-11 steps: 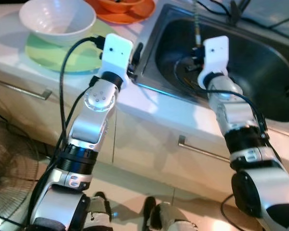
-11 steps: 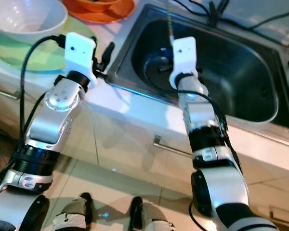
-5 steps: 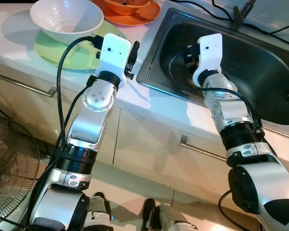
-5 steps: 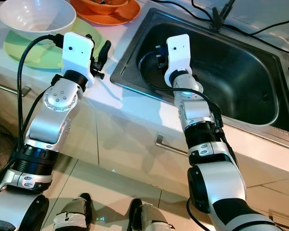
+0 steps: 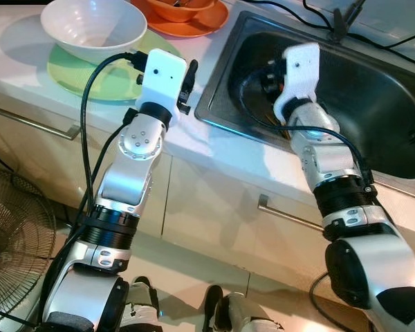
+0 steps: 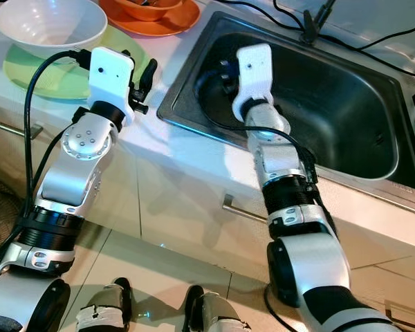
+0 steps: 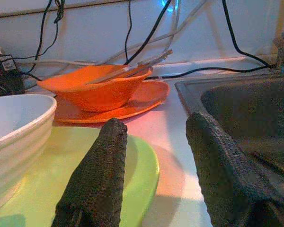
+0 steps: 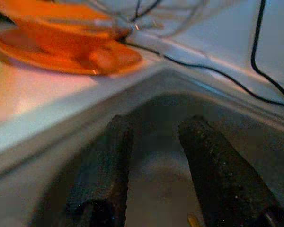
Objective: Kitchen organization
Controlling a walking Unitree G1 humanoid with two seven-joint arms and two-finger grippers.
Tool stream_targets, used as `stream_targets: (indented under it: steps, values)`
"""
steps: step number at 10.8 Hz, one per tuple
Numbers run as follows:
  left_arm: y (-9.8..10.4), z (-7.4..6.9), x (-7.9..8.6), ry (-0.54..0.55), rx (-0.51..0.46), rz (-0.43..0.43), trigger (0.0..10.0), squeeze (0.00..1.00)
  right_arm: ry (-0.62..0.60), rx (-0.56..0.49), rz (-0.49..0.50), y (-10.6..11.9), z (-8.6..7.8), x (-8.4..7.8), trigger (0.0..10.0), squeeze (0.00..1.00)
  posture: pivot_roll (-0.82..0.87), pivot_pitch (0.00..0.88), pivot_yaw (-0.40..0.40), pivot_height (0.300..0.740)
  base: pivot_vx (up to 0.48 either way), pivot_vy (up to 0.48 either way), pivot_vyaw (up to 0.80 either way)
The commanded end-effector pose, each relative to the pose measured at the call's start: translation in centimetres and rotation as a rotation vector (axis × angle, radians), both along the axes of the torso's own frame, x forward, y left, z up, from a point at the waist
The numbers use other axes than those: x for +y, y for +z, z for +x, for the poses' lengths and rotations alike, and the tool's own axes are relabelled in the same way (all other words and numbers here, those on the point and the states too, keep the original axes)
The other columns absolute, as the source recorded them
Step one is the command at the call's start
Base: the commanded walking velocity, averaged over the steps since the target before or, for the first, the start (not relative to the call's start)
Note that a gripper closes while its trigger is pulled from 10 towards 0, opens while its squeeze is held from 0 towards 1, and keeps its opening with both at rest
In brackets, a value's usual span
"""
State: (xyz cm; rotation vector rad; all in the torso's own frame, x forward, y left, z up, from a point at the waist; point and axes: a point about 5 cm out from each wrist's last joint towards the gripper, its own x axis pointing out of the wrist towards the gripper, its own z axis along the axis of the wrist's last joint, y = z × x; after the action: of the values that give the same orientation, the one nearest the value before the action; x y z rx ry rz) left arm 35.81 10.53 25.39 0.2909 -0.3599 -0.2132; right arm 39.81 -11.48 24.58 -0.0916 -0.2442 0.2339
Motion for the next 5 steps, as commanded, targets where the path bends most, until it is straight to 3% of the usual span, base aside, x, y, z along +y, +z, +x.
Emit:
stream_targets:
  steps: [1, 3, 5]
  values:
    - [0.3, -0.2, -0.5, -0.014, -0.023, 0.009, 10.0, 0.0, 0.005, -0.038, 0.024, 0.3, -0.4, -0.6, 10.0, 0.0, 0.29, 0.178, -0.21, 0.74, 0.0, 0.0, 0.0]
    - [0.4, -0.2, -0.4, -0.009, -0.032, 0.019, 10.0, 0.0, 0.037, -0.077, 0.042, 0.7, -1.0, -0.3, 10.0, 0.0, 0.28, 0.184, -0.2, 0.74, 0.0, 0.0, 0.0]
    - [1.4, -0.3, 0.1, 0.03, -0.087, 0.102, 10.0, 0.0, 0.025, -0.105, 0.057, 0.9, -1.5, -0.7, 10.0, 0.0, 0.24, 0.187, -0.165, 0.74, 0.0, 0.0, 0.0]
